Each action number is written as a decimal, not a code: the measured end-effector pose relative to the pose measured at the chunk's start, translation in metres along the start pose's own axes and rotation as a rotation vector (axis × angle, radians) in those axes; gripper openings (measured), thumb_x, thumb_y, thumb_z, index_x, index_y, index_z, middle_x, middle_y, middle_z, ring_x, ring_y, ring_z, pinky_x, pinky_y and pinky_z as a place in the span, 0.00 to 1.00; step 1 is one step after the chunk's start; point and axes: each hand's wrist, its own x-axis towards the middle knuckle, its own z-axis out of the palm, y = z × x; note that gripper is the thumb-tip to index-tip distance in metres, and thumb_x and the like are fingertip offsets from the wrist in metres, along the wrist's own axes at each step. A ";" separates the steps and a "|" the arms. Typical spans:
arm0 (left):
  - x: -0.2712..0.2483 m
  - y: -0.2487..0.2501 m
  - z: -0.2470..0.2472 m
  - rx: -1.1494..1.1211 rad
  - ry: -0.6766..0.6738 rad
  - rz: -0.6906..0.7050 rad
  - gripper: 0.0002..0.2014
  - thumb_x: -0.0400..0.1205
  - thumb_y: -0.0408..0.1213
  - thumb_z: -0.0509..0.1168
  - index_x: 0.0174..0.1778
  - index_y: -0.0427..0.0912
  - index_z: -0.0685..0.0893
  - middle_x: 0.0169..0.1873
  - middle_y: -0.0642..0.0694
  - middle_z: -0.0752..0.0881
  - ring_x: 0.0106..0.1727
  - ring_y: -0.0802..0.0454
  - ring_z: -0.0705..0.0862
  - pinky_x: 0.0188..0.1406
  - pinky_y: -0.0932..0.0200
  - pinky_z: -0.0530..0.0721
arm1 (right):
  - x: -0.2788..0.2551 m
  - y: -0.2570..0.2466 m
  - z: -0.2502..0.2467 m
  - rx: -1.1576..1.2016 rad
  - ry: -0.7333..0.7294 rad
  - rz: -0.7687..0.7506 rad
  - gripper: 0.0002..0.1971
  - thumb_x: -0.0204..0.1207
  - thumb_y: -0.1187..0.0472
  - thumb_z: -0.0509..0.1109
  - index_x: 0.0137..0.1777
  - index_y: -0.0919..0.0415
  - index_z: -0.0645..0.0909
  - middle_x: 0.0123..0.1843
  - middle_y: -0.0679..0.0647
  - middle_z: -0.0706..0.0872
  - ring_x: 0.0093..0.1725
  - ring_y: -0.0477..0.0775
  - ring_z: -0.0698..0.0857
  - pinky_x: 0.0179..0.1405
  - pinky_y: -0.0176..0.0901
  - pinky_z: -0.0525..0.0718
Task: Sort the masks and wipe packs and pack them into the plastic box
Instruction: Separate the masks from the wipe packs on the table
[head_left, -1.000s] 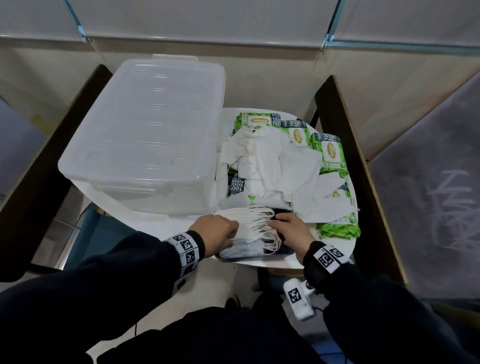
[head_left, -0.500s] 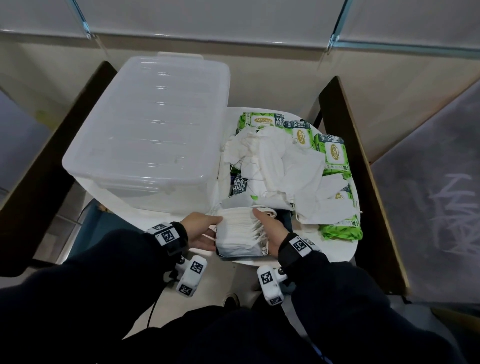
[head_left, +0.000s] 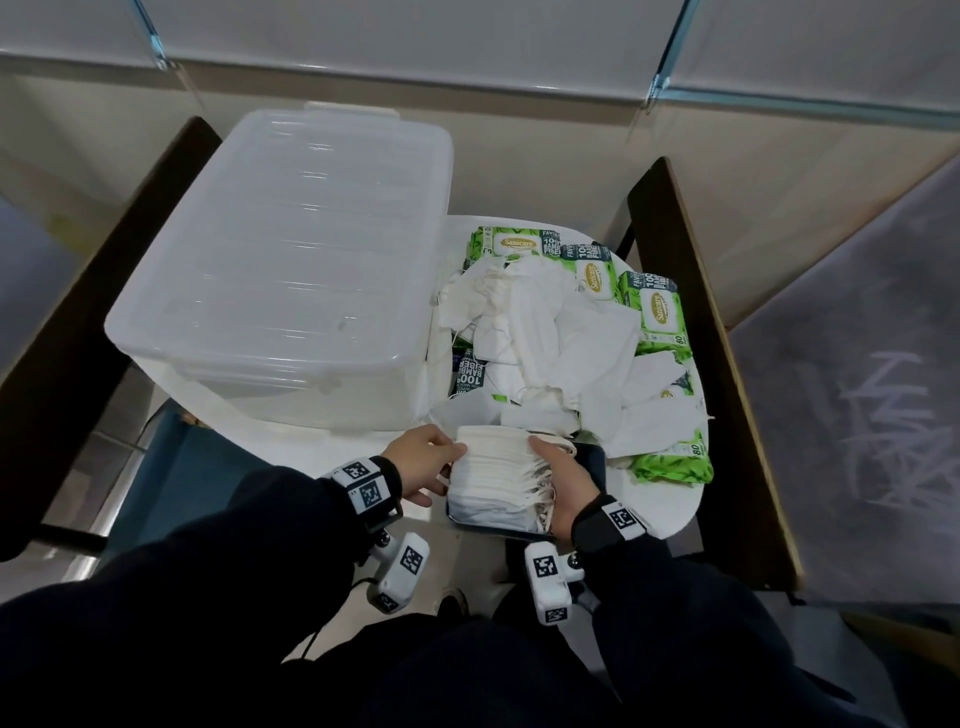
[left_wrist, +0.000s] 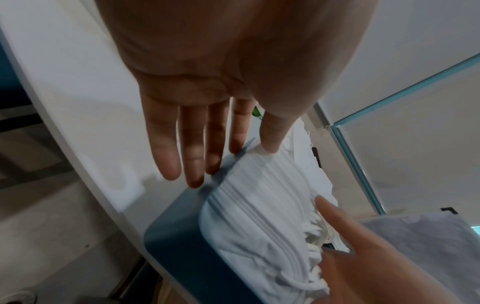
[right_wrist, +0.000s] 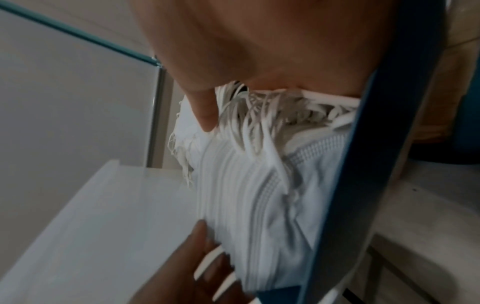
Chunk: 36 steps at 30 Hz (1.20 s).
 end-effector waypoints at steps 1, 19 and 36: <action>0.001 0.001 0.000 0.023 -0.003 -0.006 0.16 0.84 0.53 0.69 0.58 0.45 0.81 0.50 0.43 0.90 0.39 0.47 0.91 0.37 0.51 0.88 | -0.003 -0.002 0.000 0.062 -0.019 0.029 0.55 0.46 0.36 0.90 0.76 0.59 0.82 0.72 0.65 0.86 0.71 0.71 0.85 0.73 0.73 0.80; 0.082 0.141 0.008 0.444 0.308 0.355 0.26 0.81 0.42 0.72 0.75 0.44 0.76 0.69 0.39 0.77 0.63 0.41 0.83 0.55 0.53 0.81 | -0.076 -0.127 -0.052 0.216 0.108 -0.160 0.14 0.82 0.56 0.74 0.66 0.59 0.87 0.69 0.60 0.89 0.67 0.64 0.88 0.69 0.61 0.83; 0.094 0.186 0.024 0.209 0.331 0.148 0.15 0.78 0.35 0.76 0.55 0.46 0.78 0.48 0.45 0.84 0.42 0.46 0.83 0.28 0.60 0.75 | 0.005 -0.159 -0.067 0.097 0.028 -0.108 0.18 0.84 0.51 0.73 0.72 0.52 0.82 0.65 0.62 0.91 0.63 0.65 0.91 0.68 0.65 0.84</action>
